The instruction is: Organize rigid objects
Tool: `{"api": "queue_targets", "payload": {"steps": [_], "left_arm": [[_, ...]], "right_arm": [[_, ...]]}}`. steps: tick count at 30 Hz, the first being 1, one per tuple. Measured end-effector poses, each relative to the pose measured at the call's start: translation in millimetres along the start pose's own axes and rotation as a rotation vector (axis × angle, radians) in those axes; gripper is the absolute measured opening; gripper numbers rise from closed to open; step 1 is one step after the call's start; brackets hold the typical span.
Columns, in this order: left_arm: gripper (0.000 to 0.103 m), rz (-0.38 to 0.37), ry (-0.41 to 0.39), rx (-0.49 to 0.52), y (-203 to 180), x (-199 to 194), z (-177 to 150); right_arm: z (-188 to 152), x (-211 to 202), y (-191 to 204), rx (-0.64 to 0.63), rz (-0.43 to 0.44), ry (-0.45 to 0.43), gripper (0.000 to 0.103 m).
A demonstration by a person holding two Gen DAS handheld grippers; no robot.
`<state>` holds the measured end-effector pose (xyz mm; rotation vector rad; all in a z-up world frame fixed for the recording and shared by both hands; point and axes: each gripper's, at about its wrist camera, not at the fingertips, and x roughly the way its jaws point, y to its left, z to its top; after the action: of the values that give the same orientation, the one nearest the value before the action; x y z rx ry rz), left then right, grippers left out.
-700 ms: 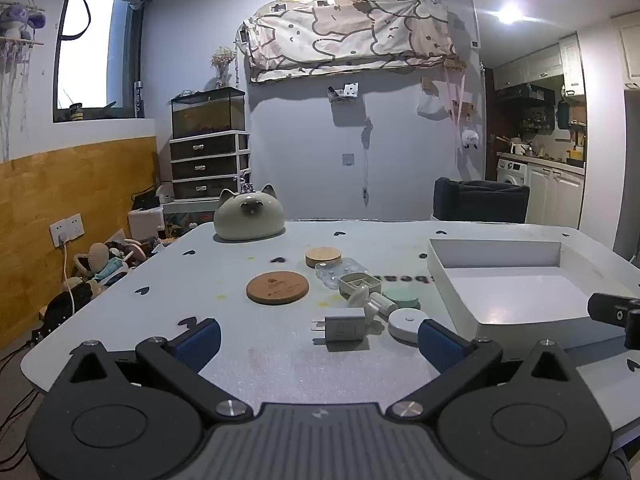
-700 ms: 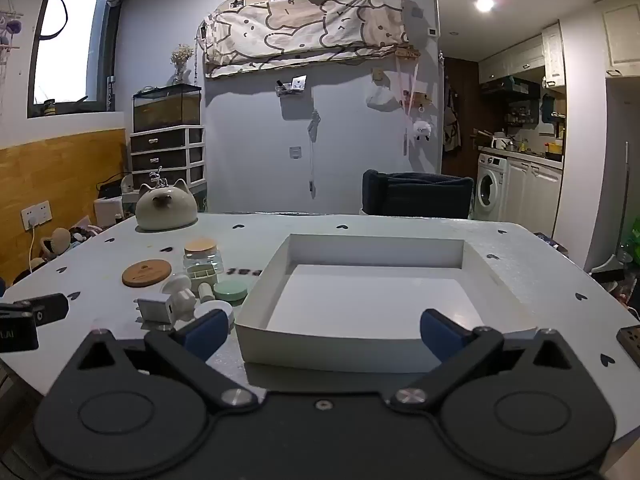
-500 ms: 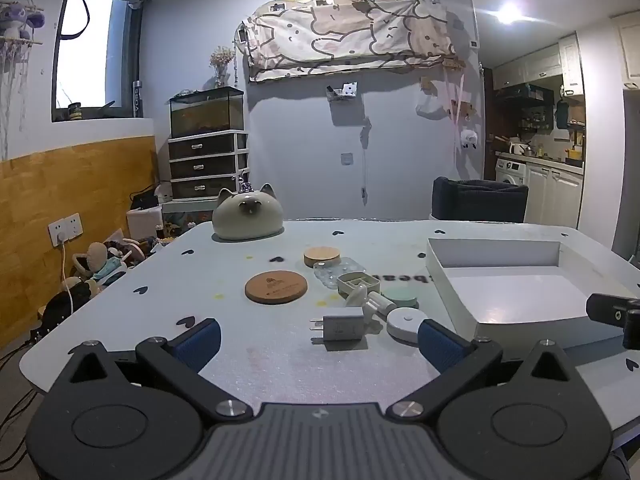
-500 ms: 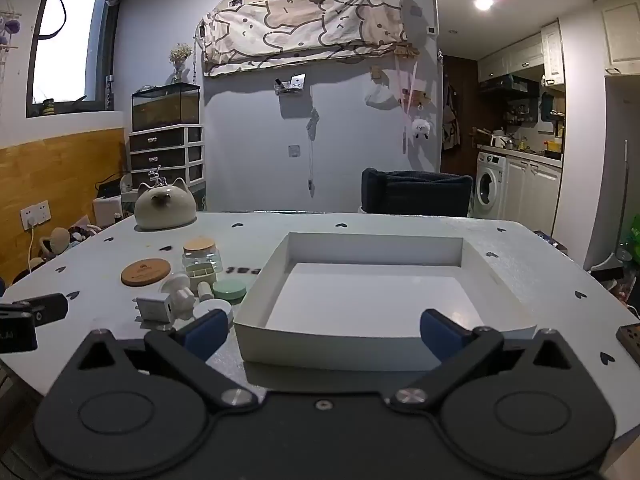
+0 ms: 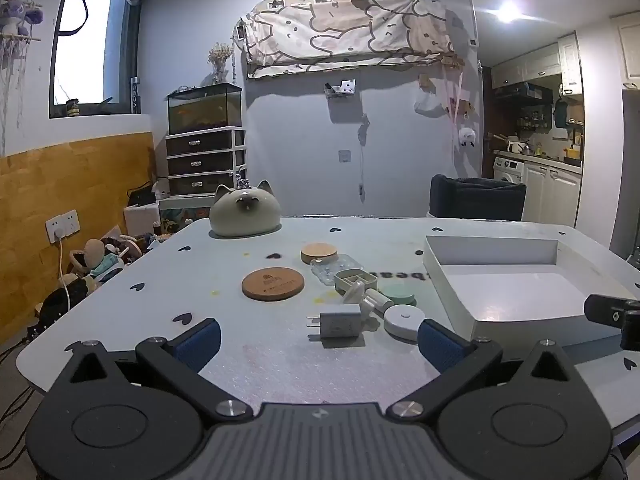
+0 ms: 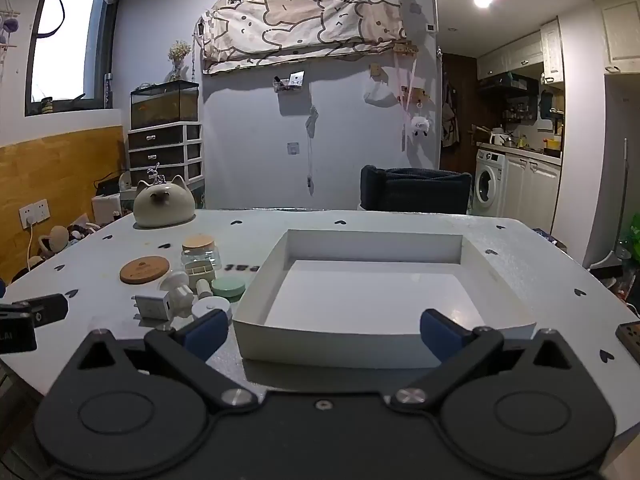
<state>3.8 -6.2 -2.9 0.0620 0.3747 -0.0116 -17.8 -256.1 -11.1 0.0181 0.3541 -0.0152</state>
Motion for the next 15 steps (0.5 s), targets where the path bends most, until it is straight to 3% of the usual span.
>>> {"api": "queue_targets", "payload": {"steps": [15], "left_arm": [[0.103, -0.003, 0.003, -0.003, -0.8, 2.6, -1.3]], "right_arm": [[0.6, 0.1, 0.4, 0.000, -0.001, 0.006, 0.103]]}}
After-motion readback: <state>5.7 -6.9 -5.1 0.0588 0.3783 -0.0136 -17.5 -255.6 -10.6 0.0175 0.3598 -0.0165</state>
